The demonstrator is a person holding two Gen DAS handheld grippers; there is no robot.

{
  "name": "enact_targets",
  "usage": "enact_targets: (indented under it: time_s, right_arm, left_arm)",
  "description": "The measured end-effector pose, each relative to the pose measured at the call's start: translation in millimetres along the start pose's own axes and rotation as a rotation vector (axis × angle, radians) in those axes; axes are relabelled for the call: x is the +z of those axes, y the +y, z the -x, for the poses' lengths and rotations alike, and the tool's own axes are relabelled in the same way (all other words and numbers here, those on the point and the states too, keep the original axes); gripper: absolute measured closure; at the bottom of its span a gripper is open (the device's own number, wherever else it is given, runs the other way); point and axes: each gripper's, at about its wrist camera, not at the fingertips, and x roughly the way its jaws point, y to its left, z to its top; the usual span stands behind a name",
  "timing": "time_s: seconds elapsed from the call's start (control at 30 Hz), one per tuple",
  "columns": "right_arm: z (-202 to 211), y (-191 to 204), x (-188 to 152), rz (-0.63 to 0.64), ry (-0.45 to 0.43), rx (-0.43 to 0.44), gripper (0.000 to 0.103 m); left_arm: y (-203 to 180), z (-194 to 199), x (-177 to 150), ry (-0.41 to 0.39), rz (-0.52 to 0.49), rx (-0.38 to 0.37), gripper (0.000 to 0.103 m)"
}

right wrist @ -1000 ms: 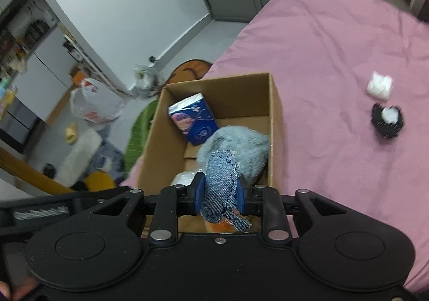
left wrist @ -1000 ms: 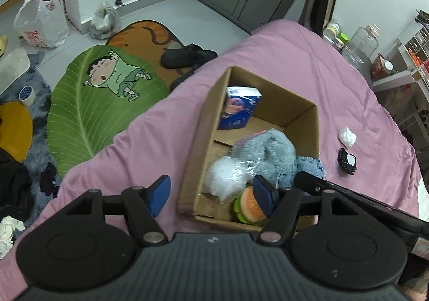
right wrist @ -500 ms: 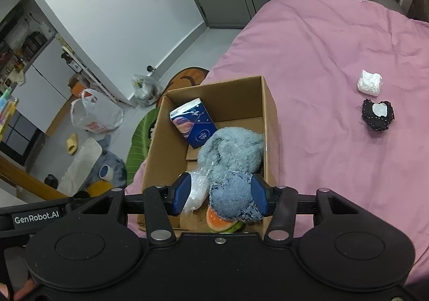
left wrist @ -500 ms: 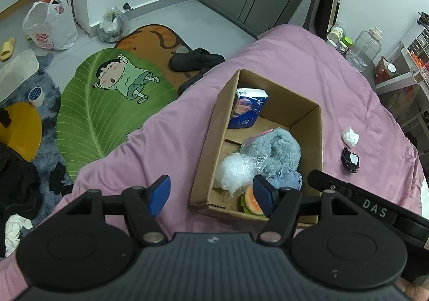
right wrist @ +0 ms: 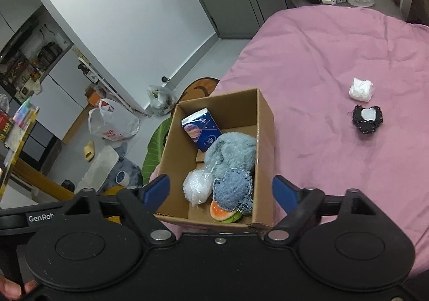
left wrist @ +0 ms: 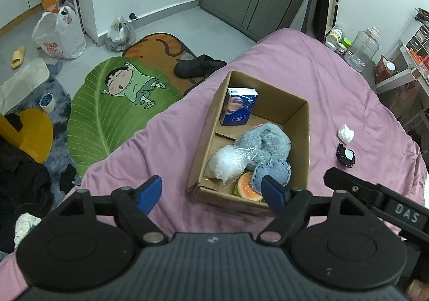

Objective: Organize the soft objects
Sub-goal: 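Move both grippers away from the box toward the black-and-white plush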

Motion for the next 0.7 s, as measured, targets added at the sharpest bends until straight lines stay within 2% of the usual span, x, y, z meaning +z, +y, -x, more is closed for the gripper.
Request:
enact_targets:
  time_s: [0.1, 0.23, 0.4, 0.7]
  right_arm:
    - [12.5, -4.7, 1.1, 0.001, -0.004, 0.016, 0.013]
    - [29.2, -11.9, 3.7, 0.002, -0.019, 0.028, 0.008]
    - [48.1, -20.8, 7.6, 0.011, -0.058, 0.022, 0.001]
    - [73.1, -36.5, 7.4, 0.01, -0.098, 0.012, 0.0]
  left_arm:
    - [-8.2, 8.4, -2.4, -0.015, -0.014, 0.007, 0.015]
    - [-21.1, 19.3, -6.7, -0.031, -0.033, 0.007, 0.012]
    - [-39.3, 33.0, -12.1, -0.067, -0.065, -0.002, 0.002]
    - [-62.6, 50.7, -17.7, -0.104, -0.09, -0.005, 0.0]
